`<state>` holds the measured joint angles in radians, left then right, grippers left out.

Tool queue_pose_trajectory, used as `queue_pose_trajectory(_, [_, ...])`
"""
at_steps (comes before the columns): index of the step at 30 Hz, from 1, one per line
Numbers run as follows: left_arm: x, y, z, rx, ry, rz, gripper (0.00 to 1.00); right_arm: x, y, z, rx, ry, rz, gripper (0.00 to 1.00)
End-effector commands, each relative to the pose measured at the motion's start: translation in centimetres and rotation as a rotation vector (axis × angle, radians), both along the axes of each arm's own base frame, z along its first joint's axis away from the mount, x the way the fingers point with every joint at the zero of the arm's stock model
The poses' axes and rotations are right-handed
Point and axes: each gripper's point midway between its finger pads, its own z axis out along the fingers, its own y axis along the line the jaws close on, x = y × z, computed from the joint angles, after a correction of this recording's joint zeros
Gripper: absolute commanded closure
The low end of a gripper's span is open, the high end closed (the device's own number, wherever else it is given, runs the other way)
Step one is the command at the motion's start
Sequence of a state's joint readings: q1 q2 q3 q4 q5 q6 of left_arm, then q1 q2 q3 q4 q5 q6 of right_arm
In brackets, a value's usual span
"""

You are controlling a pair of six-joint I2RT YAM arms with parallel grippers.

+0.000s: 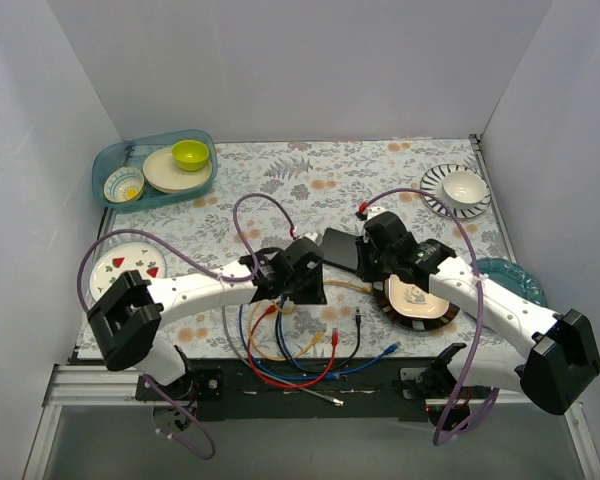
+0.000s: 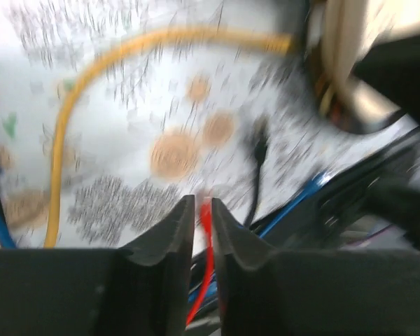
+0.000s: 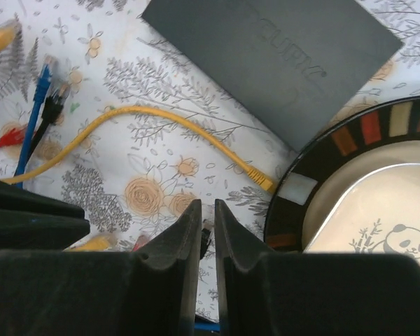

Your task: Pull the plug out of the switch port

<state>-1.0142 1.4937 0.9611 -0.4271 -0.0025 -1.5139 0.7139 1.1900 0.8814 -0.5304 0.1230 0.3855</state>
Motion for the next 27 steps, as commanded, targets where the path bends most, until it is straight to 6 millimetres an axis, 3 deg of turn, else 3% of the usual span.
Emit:
queue_pose_trajectory(1, [8.8,-0.4,3.7,-0.163,-0.039,0.227,0.8,2.6,-2.2,0.9,0.047,-0.022,-0.174,0.75])
queue_pose_trajectory(2, [10.8,0.1,4.7,-0.224,-0.007,0.256,0.79,4.0,-3.1,1.2,0.069,-0.033,-0.225,0.75])
queue_pose_trajectory(5, [14.7,0.7,4.2,-0.235,-0.002,0.312,0.79,6.2,-4.3,0.7,0.1,-0.006,-0.294,0.75])
queue_pose_trajectory(6, [16.1,0.3,5.2,-0.242,-0.029,0.316,0.8,6.9,-4.3,1.1,0.113,0.003,-0.299,0.76])
queue_pose_trajectory(7, [16.8,0.5,5.0,-0.214,-0.033,0.325,0.82,7.3,-4.6,-0.1,0.089,0.038,-0.311,0.77])
queue_pose_trajectory(8, [17.8,0.8,3.3,-0.17,-0.024,0.332,0.83,8.0,-5.3,-0.4,0.071,0.039,-0.317,0.78])
queue_pose_trajectory(9, [19.0,0.4,4.1,-0.174,-0.045,0.334,0.84,8.7,-5.7,-0.6,0.047,0.031,-0.328,0.8])
queue_pose_trajectory(11, [19.7,0.6,1.5,-0.129,0.007,0.334,0.88,9.3,-7.0,-2.6,-0.015,0.063,-0.355,0.83])
queue_pose_trajectory(14, [20.0,-0.4,0.6,-0.155,0.047,0.302,0.91,10.2,-7.9,-4.1,-0.032,0.079,-0.377,0.86])
queue_pose_trajectory(19, [20.4,0.3,-1.3,-0.135,0.054,0.355,0.91,12.6,-7.9,-4.4,-0.032,0.061,-0.406,0.89])
queue_pose_trajectory(27, [19.6,1.7,-3.9,-0.094,0.144,0.404,0.91,14.6,-7.6,-5.8,-0.05,0.096,-0.406,0.91])
